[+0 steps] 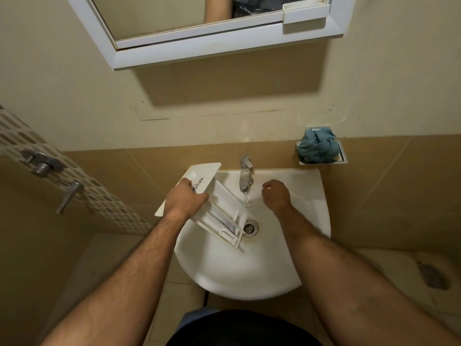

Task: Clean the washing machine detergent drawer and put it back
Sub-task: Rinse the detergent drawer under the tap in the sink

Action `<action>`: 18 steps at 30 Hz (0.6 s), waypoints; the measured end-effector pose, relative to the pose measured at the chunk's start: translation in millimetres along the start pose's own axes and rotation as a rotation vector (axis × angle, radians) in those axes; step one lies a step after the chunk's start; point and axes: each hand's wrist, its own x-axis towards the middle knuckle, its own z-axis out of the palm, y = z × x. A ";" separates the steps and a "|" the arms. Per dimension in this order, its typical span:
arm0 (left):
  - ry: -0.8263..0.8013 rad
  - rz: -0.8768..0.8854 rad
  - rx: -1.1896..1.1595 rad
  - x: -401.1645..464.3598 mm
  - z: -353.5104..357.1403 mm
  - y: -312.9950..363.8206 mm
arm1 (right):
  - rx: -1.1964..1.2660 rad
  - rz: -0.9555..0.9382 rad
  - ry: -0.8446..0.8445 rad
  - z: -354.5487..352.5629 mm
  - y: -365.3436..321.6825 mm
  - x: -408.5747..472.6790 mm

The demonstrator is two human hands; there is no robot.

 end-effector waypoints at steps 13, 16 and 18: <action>0.024 0.038 0.073 0.9 -6.2 20.1 | -0.089 -0.217 -0.134 -10.7 -54.2 22.1; 0.027 0.039 0.076 2.2 -5.5 21.9 | -0.095 -0.222 -0.164 -7.5 -55.4 21.3; 0.029 0.034 0.073 3.3 -5.3 21.7 | -0.087 -0.218 -0.162 -6.1 -54.4 21.0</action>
